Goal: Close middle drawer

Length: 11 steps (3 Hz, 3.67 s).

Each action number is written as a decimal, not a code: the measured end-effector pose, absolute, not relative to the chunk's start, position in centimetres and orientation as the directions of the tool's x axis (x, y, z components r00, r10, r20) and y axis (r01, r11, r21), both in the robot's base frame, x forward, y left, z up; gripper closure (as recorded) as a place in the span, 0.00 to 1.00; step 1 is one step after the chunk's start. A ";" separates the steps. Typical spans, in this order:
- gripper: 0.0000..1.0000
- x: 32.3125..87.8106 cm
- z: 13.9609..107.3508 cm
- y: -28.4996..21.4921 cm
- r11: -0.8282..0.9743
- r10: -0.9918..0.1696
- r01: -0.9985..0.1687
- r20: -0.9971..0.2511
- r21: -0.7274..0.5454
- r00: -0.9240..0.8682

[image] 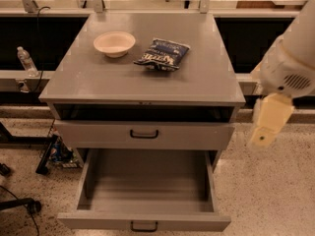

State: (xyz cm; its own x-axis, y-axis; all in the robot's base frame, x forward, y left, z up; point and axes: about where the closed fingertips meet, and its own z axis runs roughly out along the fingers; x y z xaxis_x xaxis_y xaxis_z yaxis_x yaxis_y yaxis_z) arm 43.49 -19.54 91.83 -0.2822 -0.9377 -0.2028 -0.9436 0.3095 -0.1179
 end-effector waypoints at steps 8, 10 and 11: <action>0.00 37.6 64.5 -14.1 0.628 -0.739 -0.713 -0.049 0.313 -0.672; 0.00 35.2 57.3 -13.4 0.687 -0.670 -0.598 0.040 0.414 -0.742; 0.26 33.4 53.8 -13.1 0.706 -0.636 -0.530 0.092 0.470 -0.766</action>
Offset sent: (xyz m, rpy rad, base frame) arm -0.0646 0.0418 -0.1590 0.0501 0.3205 -0.1957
